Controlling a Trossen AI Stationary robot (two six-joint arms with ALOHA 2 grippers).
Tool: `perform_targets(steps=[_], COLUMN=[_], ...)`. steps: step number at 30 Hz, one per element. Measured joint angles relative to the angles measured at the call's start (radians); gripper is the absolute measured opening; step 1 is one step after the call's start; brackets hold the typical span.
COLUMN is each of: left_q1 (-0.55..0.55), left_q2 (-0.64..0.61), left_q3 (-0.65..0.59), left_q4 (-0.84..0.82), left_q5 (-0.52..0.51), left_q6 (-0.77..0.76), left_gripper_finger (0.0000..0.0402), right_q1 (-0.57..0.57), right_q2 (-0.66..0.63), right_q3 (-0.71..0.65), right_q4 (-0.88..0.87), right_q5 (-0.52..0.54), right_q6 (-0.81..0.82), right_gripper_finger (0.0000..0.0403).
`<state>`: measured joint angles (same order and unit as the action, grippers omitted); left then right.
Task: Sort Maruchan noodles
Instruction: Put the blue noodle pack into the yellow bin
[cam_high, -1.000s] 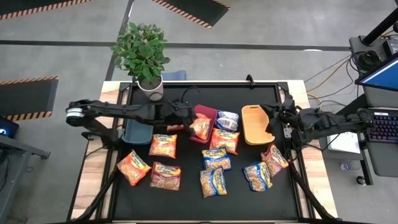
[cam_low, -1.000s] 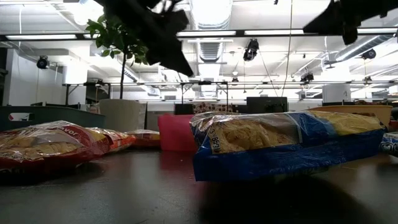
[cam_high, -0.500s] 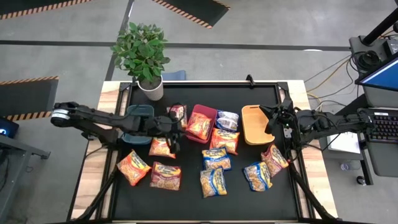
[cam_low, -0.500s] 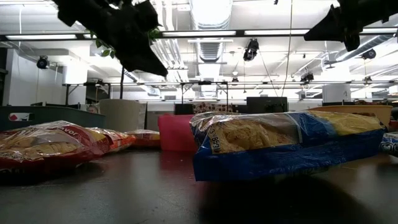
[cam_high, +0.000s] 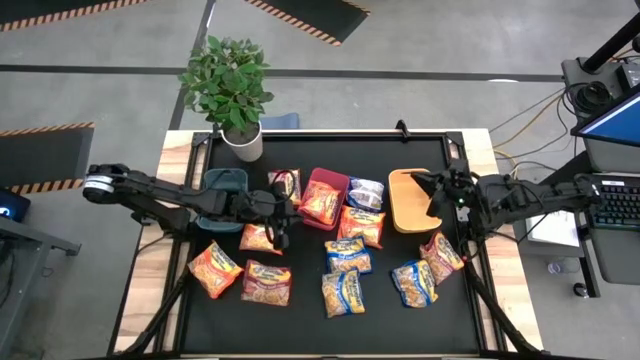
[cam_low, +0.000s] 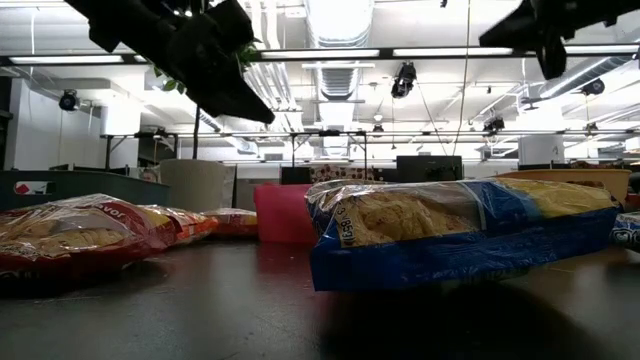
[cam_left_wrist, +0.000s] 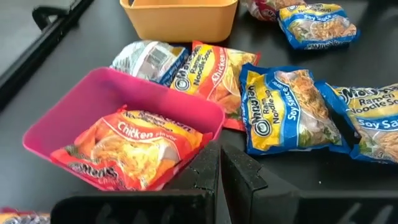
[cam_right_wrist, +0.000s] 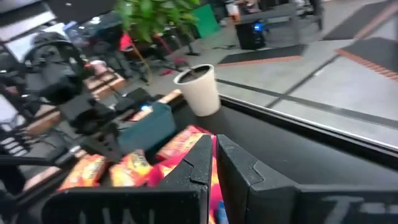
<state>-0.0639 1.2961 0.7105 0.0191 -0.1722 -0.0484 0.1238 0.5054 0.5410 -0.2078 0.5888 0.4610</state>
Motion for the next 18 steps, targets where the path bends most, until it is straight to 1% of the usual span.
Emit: perform_targets(steps=[3, 6, 10, 13, 15, 18], left_q1=[0.001, 0.002, 0.002, 0.002, 0.002, 0.002], left_q2=[0.0, -0.001, -0.002, -0.002, -0.002, -0.003], left_q3=[0.018, 0.043, 0.073, 0.079, 0.077, 0.068], left_q4=[0.0, -0.005, -0.007, -0.008, -0.01, -0.015], left_q5=[0.0, -0.001, -0.001, -0.001, -0.001, -0.002], left_q6=[0.061, 0.156, 0.256, 0.295, 0.3, 0.302], left_gripper_finger=[0.0, 0.0, 0.0, 0.0, 0.0, 0.0], right_q1=[0.0, 0.0, 0.0, 0.0, 0.0, 0.0], right_q2=[0.057, 0.125, 0.219, 0.294, 0.347, 0.429], right_q3=[0.037, 0.09, 0.19, 0.268, 0.317, 0.4], right_q4=[0.012, 0.012, -0.042, -0.128, -0.185, -0.219], right_q5=[-0.013, -0.013, -0.014, -0.03, -0.071, -0.134], right_q6=[-0.018, -0.057, -0.066, -0.023, 0.023, 0.073], right_gripper_finger=[0.0013, 0.0013, 0.0013, 0.0013, 0.0013, 0.0013])
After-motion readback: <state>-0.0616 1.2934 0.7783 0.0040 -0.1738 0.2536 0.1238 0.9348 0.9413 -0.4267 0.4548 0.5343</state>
